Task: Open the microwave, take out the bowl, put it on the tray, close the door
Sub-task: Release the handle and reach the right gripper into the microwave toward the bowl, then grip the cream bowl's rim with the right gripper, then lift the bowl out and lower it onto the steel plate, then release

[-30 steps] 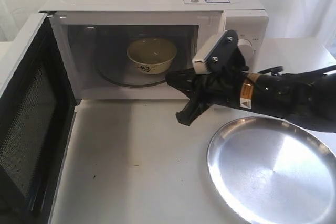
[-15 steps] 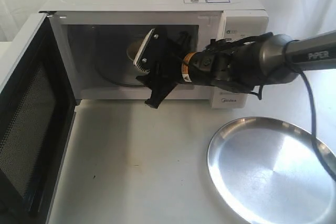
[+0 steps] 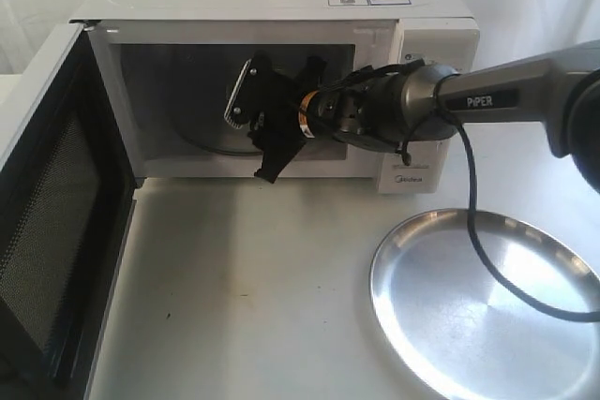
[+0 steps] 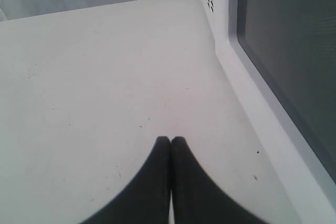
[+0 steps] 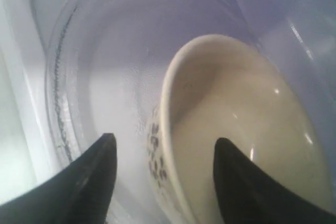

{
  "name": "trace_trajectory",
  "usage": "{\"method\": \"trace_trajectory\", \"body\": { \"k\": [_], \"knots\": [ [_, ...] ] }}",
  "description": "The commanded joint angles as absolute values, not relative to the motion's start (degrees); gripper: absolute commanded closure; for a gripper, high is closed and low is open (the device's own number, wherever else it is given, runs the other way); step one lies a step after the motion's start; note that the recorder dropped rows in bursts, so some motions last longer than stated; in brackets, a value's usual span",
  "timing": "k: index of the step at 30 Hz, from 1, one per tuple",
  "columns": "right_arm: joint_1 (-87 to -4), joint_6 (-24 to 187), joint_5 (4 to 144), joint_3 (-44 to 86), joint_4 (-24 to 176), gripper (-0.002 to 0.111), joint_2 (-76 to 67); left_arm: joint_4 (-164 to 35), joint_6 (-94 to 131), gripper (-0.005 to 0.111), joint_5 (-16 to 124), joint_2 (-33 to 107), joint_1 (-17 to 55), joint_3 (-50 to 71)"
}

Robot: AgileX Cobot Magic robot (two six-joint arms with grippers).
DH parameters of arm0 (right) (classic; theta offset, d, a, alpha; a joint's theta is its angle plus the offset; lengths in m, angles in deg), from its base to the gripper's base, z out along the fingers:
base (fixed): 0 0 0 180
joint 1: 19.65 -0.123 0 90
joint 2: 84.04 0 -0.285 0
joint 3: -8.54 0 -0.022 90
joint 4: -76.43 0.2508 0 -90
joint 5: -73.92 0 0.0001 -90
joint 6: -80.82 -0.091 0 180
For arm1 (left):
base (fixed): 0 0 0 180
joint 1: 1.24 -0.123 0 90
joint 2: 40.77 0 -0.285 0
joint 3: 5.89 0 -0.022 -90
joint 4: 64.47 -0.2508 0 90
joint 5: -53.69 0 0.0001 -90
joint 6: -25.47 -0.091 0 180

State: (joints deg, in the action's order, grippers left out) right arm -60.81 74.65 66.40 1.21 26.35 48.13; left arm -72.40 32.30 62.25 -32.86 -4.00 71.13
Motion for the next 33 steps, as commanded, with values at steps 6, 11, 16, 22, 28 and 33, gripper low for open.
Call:
{"method": "trace_trajectory", "body": {
  "k": [6, 11, 16, 22, 28, 33],
  "knots": [
    [-60.73, 74.17, 67.33, 0.21, 25.98, 0.108, 48.14, -72.21, 32.62, 0.107, 62.20, -32.98, -3.95, 71.32],
    [-61.90, 70.02, 66.34, 0.54, 25.98, 0.108, 47.75, -72.21, 32.62, 0.107, 62.20, -32.98, -3.95, 71.32],
    [-66.16, 68.46, 68.11, 3.86, 26.68, 0.108, 42.50, -72.21, 32.62, 0.107, 62.20, -32.98, -3.95, 71.32],
    [-72.71, 54.45, 88.37, 13.37, 33.07, 0.108, 28.61, -72.21, 32.62, 0.107, 62.20, -32.98, -3.95, 71.32],
    [-77.75, 46.83, 104.62, 28.50, 37.98, 0.108, 13.24, -72.21, 32.62, 0.107, 62.20, -32.98, -3.95, 71.32],
    [-77.86, 40.05, 108.65, 39.37, 37.56, 0.108, 5.96, -72.21, 32.62, 0.107, 62.20, -32.98, -3.95, 71.32]
  ]
}}
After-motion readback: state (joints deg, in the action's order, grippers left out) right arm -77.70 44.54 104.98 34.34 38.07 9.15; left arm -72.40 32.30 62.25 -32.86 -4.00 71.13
